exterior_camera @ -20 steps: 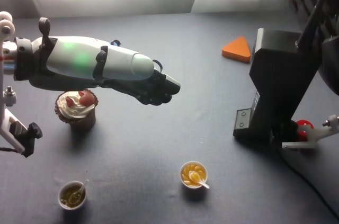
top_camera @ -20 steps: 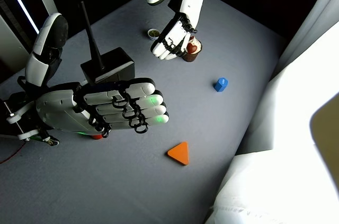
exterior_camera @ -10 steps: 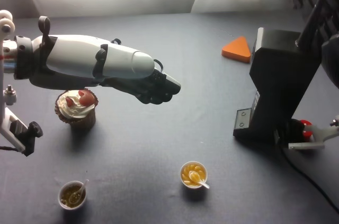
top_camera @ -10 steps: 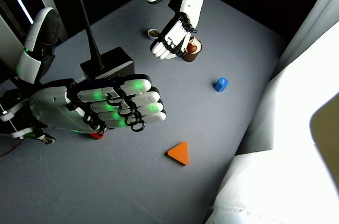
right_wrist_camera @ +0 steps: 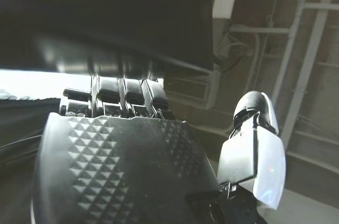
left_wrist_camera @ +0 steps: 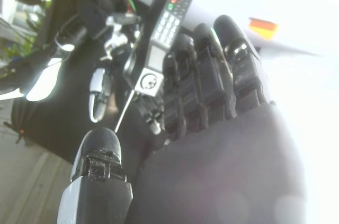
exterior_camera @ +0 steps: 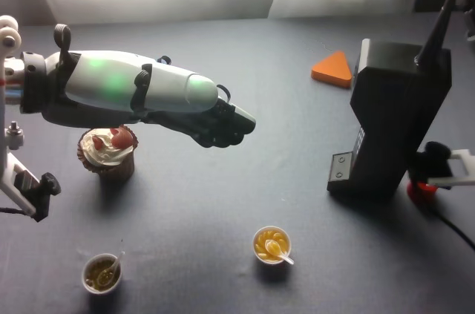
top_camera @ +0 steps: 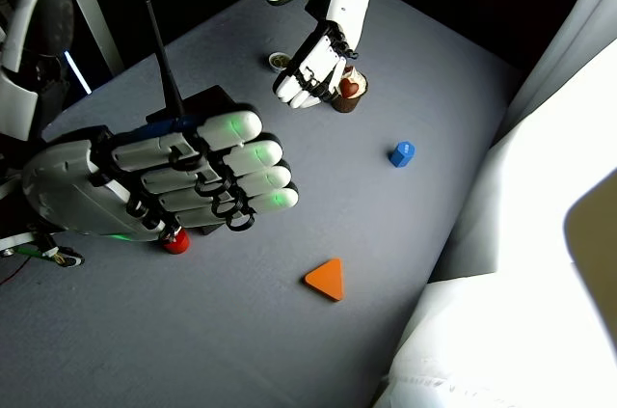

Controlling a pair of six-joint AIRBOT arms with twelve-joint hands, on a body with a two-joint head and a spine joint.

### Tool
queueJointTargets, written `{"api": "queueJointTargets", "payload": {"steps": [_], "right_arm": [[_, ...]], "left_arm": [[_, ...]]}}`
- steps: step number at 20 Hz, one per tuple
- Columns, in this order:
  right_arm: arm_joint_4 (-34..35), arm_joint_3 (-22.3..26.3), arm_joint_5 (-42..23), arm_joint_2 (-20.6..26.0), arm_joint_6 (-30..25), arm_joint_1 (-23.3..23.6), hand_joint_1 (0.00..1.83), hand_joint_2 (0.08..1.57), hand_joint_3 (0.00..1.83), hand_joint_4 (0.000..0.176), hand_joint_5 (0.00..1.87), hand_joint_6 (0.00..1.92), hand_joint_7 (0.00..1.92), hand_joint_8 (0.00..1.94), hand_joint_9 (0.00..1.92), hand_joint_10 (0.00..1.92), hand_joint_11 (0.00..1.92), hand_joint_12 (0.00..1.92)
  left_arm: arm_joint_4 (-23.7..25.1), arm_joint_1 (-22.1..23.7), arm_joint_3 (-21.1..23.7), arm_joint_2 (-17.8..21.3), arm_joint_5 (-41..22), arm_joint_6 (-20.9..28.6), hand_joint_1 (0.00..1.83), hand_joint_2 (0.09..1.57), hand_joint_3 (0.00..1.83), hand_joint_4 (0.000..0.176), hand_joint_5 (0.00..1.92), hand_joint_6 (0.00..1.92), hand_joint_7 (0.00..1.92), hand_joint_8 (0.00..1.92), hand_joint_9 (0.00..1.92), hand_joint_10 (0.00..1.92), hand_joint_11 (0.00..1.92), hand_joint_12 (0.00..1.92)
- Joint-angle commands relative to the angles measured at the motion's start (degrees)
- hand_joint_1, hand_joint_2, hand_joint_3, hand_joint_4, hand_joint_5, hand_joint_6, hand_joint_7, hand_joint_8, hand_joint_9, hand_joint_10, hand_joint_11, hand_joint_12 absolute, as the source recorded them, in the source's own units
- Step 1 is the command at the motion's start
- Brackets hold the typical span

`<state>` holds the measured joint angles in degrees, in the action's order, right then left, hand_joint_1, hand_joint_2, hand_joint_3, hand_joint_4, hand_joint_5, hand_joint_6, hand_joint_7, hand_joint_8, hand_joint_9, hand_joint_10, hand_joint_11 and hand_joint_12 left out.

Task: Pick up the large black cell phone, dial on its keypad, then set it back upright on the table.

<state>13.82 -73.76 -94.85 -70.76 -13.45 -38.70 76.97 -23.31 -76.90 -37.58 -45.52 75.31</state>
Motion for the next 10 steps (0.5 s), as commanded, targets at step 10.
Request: {"api": "queueJointTargets", "payload": {"steps": [10], "right_arm": [[-2.66,7.01,-4.93,9.06,-0.63,2.42,0.04,0.96,0.0,0.009,0.0,0.0,0.0,0.0,0.0,0.0,0.0,0.0]], "left_arm": [[-3.7,1.82,0.57,0.55,-2.71,0.87,0.0,1.18,0.0,0.0,0.4,0.0,0.43,0.0,0.39,0.0,0.02,0.9]]}}
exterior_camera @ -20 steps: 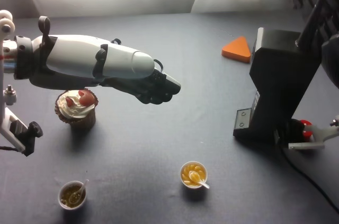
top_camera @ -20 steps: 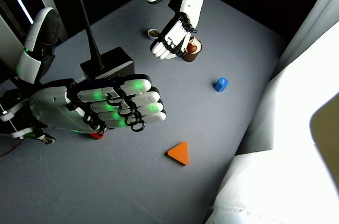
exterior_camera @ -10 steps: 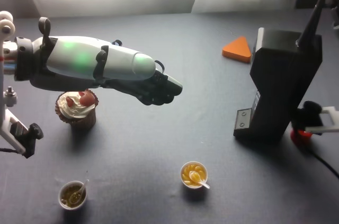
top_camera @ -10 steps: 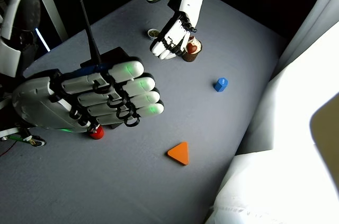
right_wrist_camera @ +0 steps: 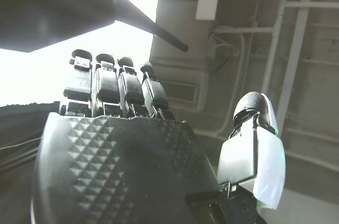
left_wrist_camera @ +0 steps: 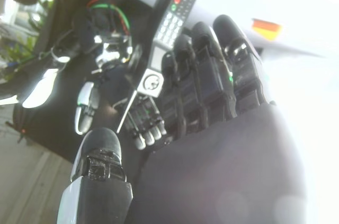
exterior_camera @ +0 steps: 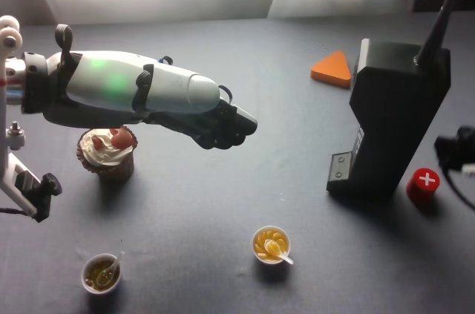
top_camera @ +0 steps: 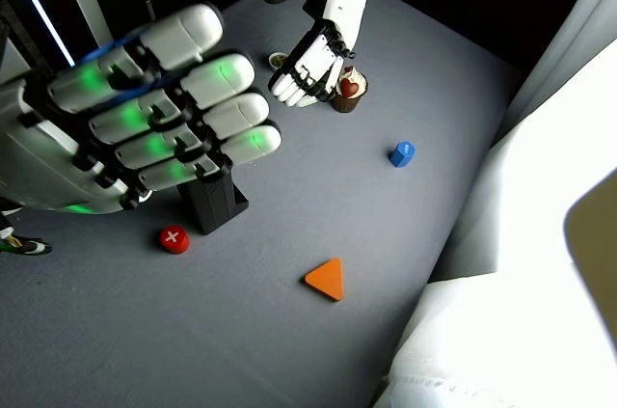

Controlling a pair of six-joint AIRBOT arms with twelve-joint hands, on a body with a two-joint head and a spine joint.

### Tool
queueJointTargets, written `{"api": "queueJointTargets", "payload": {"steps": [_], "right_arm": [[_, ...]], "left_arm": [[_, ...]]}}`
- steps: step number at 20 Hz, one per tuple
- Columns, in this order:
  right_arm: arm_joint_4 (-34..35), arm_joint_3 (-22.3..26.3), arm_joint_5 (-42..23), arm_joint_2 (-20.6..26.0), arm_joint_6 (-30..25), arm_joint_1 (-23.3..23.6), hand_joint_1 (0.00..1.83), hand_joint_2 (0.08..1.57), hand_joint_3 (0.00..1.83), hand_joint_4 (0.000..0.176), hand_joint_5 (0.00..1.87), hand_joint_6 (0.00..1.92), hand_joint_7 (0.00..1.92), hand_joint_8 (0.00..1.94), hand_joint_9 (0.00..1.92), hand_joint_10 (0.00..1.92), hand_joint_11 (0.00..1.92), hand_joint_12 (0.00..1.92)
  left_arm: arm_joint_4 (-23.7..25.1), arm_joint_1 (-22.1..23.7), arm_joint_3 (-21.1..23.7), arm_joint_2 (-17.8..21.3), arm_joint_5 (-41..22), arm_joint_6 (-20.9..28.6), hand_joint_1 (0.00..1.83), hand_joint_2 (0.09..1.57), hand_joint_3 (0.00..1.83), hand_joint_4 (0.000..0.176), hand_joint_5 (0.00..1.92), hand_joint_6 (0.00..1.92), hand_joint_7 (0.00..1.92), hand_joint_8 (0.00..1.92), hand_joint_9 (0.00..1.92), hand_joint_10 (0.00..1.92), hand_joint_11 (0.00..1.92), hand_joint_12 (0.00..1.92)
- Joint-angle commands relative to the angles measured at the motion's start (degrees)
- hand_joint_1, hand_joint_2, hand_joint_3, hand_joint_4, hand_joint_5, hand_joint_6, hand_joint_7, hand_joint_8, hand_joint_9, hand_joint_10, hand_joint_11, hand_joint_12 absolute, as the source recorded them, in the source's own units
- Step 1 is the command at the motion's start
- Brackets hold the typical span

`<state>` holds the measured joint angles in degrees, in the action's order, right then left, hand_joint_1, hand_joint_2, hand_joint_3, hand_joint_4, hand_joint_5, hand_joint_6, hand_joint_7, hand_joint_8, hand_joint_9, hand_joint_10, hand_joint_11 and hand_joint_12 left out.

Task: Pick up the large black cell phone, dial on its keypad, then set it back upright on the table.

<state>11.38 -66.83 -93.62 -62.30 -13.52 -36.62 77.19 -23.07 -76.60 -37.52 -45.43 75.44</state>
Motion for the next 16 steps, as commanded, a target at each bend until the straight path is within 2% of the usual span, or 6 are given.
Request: {"api": "queueJointTargets", "payload": {"steps": [1,5,12,16], "right_arm": [[-0.21,0.31,-6.18,1.54,-0.58,0.36,0.05,0.96,0.0,0.006,0.0,0.0,0.0,0.0,0.0,0.0,0.0,0.0],[-0.2,1.98,-5.12,5.08,-0.58,1.77,0.03,0.96,0.0,0.012,0.0,0.0,0.0,0.0,0.0,0.0,0.0,0.0],[1.45,9.06,-2.27,11.72,-0.3,1.99,0.03,0.98,0.01,0.022,0.0,0.0,0.0,0.0,0.0,0.0,0.0,0.0],[0.99,12.85,-0.64,15.78,0.95,3.53,0.03,0.97,0.0,0.018,0.0,0.0,0.0,0.0,0.0,0.0,0.0,0.0]], "left_arm": [[-3.9,1.6,0.26,0.49,-2.78,0.76,0.0,1.18,0.0,0.0,0.4,0.0,0.43,0.0,0.39,0.0,0.02,0.9],[-3.87,1.6,0.3,0.49,-2.78,0.79,0.0,1.19,0.0,0.0,0.4,0.0,0.43,0.0,0.39,0.0,0.02,0.9],[-3.76,1.84,0.29,0.77,-2.76,0.89,0.0,1.2,0.0,0.0,0.39,0.0,0.44,0.0,0.4,0.0,0.01,0.89],[-3.75,1.85,0.34,0.88,-2.76,0.9,0.0,1.21,0.0,0.0,0.38,0.0,0.44,0.01,0.41,0.01,0.02,0.9]]}}
